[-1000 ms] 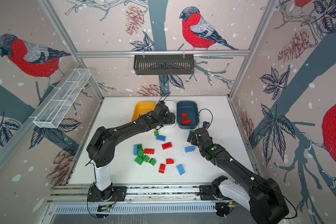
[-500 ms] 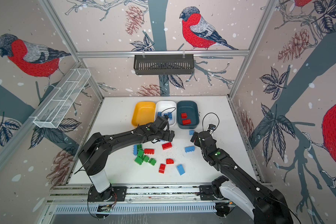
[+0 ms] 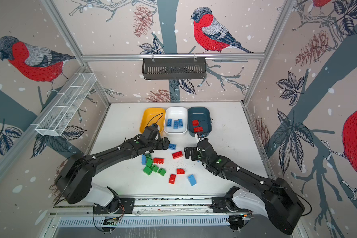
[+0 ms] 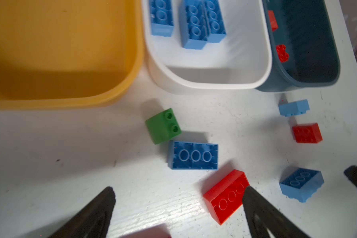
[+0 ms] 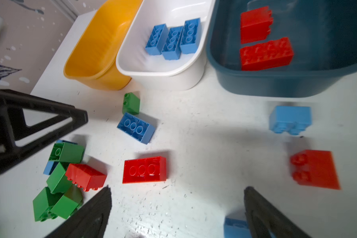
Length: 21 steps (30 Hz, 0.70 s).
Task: Sort the legos into containers by color
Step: 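Lower both grippers toward the brick pile near the tubs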
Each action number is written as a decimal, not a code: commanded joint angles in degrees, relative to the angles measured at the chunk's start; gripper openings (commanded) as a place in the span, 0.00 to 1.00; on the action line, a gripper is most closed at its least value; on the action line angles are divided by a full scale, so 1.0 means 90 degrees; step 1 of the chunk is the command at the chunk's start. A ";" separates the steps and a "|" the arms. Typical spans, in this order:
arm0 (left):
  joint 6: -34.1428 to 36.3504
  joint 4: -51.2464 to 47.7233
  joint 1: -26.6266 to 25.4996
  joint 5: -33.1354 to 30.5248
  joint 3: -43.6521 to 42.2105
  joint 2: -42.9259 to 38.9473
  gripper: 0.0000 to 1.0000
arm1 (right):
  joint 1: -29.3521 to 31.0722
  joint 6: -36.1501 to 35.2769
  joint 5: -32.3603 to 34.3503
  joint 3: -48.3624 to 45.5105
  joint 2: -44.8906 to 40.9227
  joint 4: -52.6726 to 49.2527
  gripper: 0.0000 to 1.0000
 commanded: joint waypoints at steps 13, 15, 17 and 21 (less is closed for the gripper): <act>-0.1045 0.0377 0.0198 -0.1616 -0.0783 -0.1116 0.97 | 0.1370 0.0637 0.1146 0.1573 0.2562 -0.0965 0.99; -0.1085 0.0367 0.0198 -0.1627 -0.0822 -0.1131 0.97 | 0.1406 0.0643 0.1220 0.1797 0.2824 -0.1091 0.98; -0.1106 0.0385 0.0197 -0.1604 -0.0860 -0.1117 0.97 | 0.1402 0.0689 0.1259 0.1959 0.3080 -0.1121 0.96; -0.1163 0.0367 0.0197 -0.1588 -0.0870 -0.1083 0.97 | 0.1406 0.0760 0.1357 0.2299 0.3542 -0.1303 0.92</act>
